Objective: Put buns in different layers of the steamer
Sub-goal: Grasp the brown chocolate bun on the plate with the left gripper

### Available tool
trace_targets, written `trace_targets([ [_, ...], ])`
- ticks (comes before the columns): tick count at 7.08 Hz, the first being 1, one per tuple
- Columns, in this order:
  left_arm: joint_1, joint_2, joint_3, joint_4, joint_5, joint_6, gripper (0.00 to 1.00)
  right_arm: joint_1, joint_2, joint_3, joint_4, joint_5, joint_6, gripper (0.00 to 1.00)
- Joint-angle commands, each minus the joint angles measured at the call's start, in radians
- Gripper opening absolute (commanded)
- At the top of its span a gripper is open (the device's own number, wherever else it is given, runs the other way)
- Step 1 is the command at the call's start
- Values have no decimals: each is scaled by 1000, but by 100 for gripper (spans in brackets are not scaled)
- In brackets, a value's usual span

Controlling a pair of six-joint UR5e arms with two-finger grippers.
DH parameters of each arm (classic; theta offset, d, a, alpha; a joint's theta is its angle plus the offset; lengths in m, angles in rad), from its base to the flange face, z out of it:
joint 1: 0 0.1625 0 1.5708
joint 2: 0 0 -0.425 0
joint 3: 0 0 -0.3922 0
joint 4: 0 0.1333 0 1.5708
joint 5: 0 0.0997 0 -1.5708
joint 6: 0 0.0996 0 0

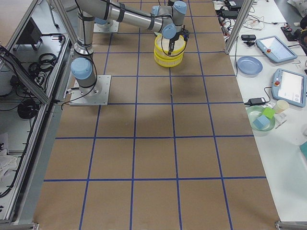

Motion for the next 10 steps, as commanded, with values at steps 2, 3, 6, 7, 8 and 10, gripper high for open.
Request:
trace_targets([
  [2,-5,-29,-2,-10,1,-35,100,1,10,0,1,-19,-11,0],
  [3,-5,-39,-13,-14,-4,-37,100,-1,6,0,2,-28,-14,0],
  [6,-6,-39,-18,-4,-45,-26,16,-1,6,12,2,-39,-13,0],
  [7,-6,-37,-16,-1,-47,-24,0,-1,7,14,5,-37,-13,47],
  [8,-6,-37,-15,10,-45,-21,0,-1,4,13,5,-31,-13,99],
  [10,-14,1,-1,19,-45,-4,0,-7,-49,-18,10,-27,-19,100],
])
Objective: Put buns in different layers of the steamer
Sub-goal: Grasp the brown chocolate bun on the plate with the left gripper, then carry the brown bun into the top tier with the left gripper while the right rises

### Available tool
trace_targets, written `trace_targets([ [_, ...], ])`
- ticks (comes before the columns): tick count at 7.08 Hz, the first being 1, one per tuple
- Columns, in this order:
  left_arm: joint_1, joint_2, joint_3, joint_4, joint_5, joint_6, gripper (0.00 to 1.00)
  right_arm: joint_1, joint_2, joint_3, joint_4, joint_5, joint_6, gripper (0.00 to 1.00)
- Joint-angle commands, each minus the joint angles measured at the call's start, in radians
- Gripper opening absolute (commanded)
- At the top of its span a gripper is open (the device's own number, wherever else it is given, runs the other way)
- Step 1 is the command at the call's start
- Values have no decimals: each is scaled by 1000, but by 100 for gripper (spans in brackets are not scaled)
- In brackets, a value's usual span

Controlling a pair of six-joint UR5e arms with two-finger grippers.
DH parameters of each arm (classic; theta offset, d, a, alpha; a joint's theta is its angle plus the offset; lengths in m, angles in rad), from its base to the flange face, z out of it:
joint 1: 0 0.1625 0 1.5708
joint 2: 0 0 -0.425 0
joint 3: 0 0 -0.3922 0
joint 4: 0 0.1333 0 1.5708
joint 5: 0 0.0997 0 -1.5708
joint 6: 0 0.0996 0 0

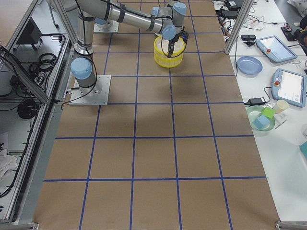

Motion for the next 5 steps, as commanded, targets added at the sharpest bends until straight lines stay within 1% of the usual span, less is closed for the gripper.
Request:
trace_targets([
  [1,-19,60,33,4,0,5,0,-13,-105,-41,3,10,-37,100],
  [2,-48,114,50,-12,-1,-3,0,-15,-184,-58,28,11,-42,100],
  [3,-88,160,58,-11,-9,-40,0,-21,-261,-71,98,26,-42,100],
  [4,-151,203,69,-20,-5,-120,0,-22,-310,-122,205,29,-45,100],
  [5,-223,217,105,-52,2,-217,0,-22,-315,-180,289,33,-63,100],
])
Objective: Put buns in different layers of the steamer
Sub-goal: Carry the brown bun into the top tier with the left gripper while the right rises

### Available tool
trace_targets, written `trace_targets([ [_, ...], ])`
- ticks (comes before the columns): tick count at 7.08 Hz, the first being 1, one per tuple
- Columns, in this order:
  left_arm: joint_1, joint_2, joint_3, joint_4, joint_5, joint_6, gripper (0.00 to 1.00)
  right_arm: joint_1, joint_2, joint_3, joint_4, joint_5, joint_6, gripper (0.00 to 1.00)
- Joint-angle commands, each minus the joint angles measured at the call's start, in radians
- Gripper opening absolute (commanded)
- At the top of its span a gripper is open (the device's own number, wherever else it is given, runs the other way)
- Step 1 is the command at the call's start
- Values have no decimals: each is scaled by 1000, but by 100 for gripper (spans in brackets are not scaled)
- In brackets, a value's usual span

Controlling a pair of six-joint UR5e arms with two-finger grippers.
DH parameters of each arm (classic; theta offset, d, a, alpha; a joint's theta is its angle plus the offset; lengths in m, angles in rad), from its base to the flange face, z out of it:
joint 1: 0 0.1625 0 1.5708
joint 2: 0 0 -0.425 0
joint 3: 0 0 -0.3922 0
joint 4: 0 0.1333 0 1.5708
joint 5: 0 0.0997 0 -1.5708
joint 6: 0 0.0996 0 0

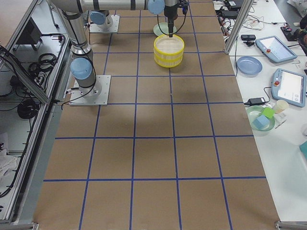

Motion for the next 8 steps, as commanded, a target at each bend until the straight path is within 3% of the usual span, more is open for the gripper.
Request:
trace_targets([
  [1,-163,23,124,-107,5,-234,0,-3,-34,-68,123,5,-40,100],
  [3,-282,-2,196,-151,-17,-467,0,-20,-32,-78,122,4,-109,100],
  [4,-314,-26,195,-139,-103,-496,0,-85,-34,-79,127,25,-239,100],
  [5,-319,-63,186,-115,-138,-519,0,-113,-38,-81,134,69,-240,100],
  [7,-371,-117,178,-102,-130,-531,0,-114,-41,-78,146,68,-237,100],
  [8,-374,-132,160,-88,-127,-530,61,-112,-41,-76,148,70,-237,100],
])
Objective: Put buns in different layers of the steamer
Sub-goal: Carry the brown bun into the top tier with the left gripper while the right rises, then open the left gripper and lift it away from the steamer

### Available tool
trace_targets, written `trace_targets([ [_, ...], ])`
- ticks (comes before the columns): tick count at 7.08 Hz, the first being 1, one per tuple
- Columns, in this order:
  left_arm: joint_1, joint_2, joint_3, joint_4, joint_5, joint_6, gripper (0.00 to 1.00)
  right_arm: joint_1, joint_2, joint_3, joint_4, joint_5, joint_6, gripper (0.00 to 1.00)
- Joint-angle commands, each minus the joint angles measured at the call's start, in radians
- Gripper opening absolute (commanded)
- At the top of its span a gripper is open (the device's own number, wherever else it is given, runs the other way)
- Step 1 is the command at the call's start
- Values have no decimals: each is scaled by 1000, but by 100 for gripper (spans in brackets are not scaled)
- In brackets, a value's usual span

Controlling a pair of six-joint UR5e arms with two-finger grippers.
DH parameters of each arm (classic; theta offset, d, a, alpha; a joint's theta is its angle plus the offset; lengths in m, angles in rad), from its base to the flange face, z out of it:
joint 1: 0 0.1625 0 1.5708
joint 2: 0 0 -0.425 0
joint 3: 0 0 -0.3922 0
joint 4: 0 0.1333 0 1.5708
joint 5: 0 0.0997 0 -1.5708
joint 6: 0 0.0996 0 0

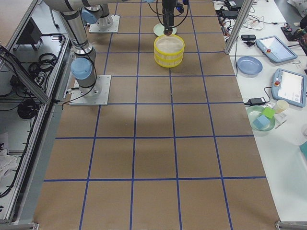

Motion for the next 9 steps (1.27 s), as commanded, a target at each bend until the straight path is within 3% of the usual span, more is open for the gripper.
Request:
trace_targets([
  [1,-16,-24,-31,79,8,-3,100,-2,-1,0,5,1,-3,100],
  [3,-16,0,-33,82,11,9,100,-2,-1,2,11,-5,-3,100],
  [4,16,35,-25,78,101,58,100,-2,-1,2,11,-8,-3,100],
  [8,256,155,-16,-38,141,423,100,1,-2,8,11,-4,-3,100],
  [9,289,202,-10,-79,187,481,100,-1,-2,6,11,-2,-2,100],
])
